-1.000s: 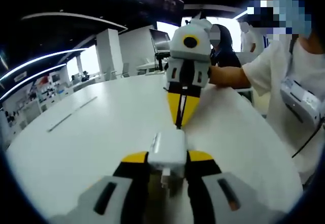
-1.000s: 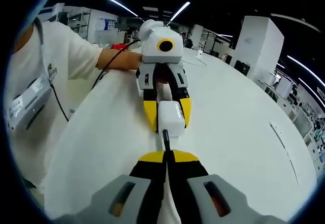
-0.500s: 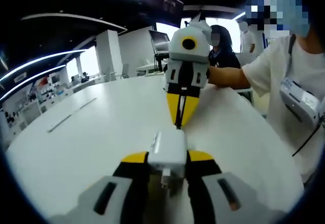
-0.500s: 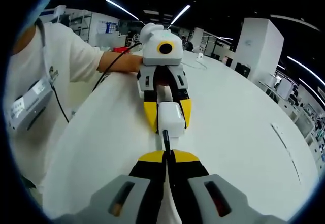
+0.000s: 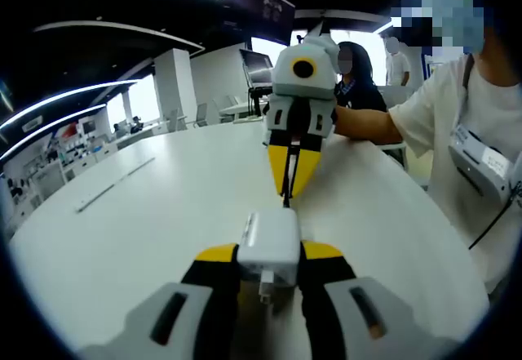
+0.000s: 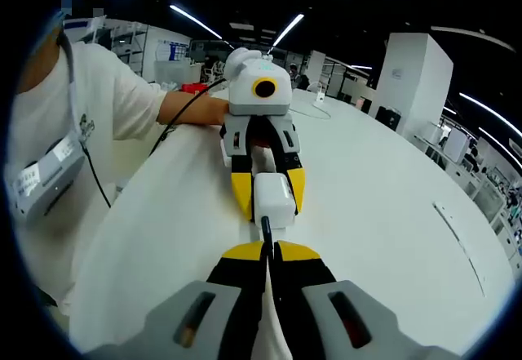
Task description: Plug the desk Type‑C cable into the charger adapter.
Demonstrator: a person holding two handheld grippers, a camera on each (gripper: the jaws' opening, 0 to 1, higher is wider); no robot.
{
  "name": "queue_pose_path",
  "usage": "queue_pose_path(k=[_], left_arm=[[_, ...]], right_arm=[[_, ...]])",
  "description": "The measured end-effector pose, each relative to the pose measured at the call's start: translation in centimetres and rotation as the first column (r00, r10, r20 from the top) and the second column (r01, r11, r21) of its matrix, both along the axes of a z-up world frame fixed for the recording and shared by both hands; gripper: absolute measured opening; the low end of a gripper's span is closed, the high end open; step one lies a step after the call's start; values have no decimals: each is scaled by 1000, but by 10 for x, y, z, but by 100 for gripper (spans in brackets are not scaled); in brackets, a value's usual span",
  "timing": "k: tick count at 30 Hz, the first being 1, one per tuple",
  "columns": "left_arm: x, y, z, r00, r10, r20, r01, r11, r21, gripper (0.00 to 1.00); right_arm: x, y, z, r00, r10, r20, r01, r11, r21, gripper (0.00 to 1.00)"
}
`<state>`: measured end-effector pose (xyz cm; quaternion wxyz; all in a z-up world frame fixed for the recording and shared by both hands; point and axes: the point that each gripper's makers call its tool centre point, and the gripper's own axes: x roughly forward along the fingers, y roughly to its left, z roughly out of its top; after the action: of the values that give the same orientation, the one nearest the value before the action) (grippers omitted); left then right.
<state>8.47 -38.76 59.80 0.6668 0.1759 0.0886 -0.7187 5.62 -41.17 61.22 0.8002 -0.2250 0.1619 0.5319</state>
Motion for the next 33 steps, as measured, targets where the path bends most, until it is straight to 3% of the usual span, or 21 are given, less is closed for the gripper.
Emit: queue_pose_path(k=[19, 25, 33], left_arm=[[1, 1, 0, 1000, -3, -1, 3, 1000, -4, 27], [4, 3, 0, 1000, 4, 1, -4, 1000, -3, 27], [5, 5, 1, 1000, 3, 2, -3, 1000, -3, 27]], right_arm=[[1, -4, -4, 1000, -3, -10, 3, 1000, -5, 11], [4, -12, 0, 1000, -22, -19, 22, 1000, 12, 17], [3, -32, 3, 998, -66, 13, 66, 998, 7, 23]])
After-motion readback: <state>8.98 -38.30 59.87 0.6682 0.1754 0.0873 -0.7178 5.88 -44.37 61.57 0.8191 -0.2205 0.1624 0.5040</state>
